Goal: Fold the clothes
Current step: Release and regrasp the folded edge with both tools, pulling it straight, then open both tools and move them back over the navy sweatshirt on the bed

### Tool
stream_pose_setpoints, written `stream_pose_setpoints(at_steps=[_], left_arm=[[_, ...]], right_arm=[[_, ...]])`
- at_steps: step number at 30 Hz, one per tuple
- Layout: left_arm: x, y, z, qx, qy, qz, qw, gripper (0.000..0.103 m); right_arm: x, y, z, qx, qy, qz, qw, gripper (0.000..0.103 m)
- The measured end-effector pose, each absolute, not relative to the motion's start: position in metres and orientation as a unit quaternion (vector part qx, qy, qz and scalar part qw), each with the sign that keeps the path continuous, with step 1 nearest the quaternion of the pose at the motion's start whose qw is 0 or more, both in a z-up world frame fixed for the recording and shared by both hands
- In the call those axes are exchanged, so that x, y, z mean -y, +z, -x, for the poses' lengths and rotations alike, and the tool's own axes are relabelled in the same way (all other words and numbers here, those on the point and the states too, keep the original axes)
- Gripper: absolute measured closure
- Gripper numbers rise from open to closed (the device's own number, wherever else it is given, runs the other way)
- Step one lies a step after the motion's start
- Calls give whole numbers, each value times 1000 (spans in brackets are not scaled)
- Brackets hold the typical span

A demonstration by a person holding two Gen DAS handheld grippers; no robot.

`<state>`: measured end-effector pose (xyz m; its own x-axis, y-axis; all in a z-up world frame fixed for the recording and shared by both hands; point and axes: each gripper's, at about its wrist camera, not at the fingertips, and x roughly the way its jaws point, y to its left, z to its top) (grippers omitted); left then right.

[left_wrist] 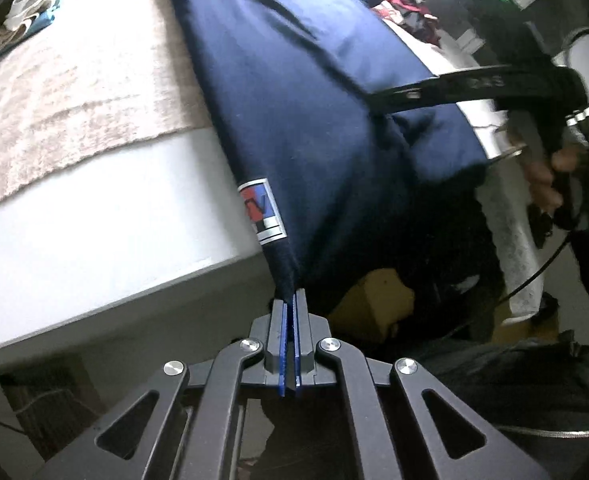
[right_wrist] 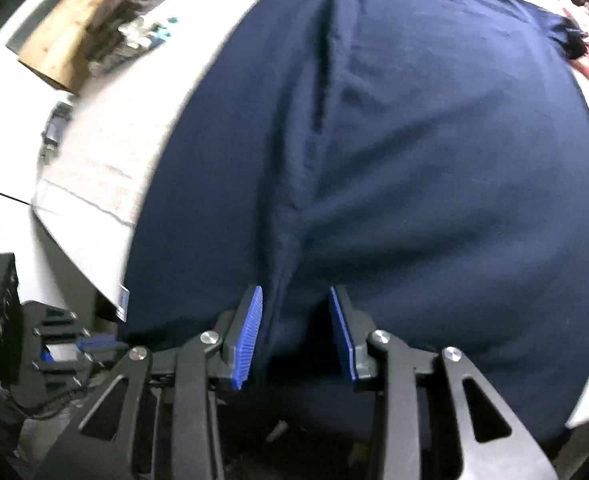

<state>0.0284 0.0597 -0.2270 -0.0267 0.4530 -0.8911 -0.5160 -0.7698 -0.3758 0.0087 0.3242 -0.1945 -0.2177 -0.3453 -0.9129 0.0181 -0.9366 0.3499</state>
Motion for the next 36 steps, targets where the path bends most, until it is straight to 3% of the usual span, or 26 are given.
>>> stream_pose_setpoints(at_steps=[4, 6, 10, 13, 16, 20, 26, 30, 34, 36], left_arm=[[-49, -220, -36, -42, 709, 622, 331, 99], [-39, -206, -39, -44, 713, 618, 330, 99], [-40, -166, -28, -49, 732, 590, 336, 99], [-67, -146, -5, -80, 735, 570, 358, 81], [-85, -131, 13, -120, 740, 551, 367, 86], [-88, -81, 40, -127, 772, 503, 368, 86], [-99, 4, 85, -150, 821, 417, 359, 83], [-120, 32, 107, -175, 839, 385, 342, 83], [-160, 27, 109, -174, 827, 391, 364, 81], [-186, 20, 105, -183, 820, 396, 370, 81]], right_arm=[[-349, -182, -31, 113, -782, -607, 86, 64], [-383, -177, -53, 126, -794, -593, 35, 55], [-427, -194, -67, 166, -794, -583, -45, 55], [-431, -219, -65, 163, -772, -612, -56, 55], [-416, -212, -62, 124, -770, -623, -57, 55], [-422, -138, -65, 152, -810, -565, -39, 55], [-441, -2, -33, 112, -874, -472, -31, 54], [-489, 18, 18, 94, -882, -461, -29, 51], [-538, 38, 69, 75, -890, -449, -27, 51], [-553, 22, 91, 74, -879, -471, -22, 51]])
